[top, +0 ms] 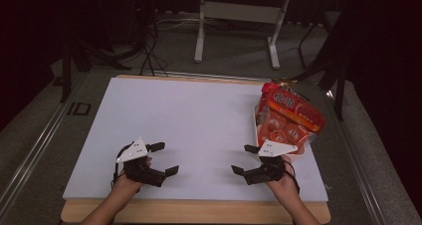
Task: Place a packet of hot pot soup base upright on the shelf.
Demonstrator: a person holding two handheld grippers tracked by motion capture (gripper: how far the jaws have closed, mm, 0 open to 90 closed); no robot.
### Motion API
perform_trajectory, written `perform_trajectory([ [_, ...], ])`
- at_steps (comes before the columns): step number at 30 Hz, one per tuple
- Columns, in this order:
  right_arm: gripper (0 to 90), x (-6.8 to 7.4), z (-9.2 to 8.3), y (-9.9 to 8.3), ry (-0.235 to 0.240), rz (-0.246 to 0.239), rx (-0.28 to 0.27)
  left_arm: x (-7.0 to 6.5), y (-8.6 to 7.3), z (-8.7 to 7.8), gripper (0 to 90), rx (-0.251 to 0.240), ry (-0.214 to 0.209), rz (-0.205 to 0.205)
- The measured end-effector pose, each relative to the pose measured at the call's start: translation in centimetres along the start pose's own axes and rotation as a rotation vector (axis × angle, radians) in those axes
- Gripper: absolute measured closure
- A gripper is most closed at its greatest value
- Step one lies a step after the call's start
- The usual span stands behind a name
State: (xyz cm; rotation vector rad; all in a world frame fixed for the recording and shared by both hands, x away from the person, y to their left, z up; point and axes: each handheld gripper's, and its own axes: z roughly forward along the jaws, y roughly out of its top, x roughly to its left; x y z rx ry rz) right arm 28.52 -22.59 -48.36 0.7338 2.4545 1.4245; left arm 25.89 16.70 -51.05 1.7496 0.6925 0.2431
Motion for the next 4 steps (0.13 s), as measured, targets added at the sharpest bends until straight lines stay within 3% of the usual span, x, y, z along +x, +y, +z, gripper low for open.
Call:
perform_trajectory([
  [4, 12.8, -0.15, -0.23, 0.01, -0.012, -0.002, -0.029, -0.04, -0.02, -0.02, 1.6, 0.002, 0.004, 0.007],
])
